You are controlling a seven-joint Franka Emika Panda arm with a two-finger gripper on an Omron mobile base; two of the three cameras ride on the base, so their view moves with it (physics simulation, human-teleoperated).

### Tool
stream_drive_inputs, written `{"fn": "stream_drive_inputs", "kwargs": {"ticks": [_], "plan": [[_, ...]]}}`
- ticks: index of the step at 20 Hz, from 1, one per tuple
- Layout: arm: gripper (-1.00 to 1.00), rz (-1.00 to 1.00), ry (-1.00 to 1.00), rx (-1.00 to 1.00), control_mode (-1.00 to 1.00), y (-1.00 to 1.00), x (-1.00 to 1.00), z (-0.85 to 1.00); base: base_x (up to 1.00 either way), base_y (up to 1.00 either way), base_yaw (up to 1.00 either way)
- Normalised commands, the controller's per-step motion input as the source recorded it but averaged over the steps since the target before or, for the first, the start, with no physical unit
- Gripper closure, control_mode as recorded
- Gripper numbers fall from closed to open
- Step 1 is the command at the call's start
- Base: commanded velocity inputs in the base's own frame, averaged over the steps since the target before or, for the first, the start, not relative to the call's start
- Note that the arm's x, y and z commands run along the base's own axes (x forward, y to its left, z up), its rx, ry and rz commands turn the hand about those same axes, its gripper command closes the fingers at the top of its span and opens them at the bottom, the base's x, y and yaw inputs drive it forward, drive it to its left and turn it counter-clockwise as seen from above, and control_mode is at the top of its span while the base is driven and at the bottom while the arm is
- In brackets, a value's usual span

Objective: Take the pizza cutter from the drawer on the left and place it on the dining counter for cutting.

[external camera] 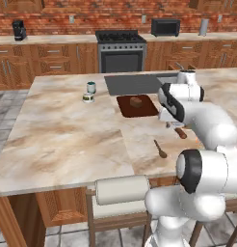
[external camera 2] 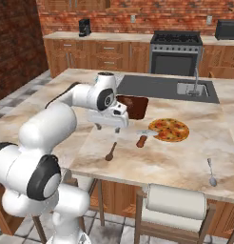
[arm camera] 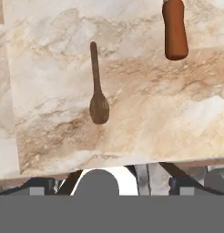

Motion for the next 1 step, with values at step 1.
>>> {"fn": "stream_drive_inputs", "kwargs": {"ticks": [1], "plan": [[-1.00,0.00,0.00,0.00,-1.00,0.31,-1.00,0.64,0.00,0.00,0.00]]}}
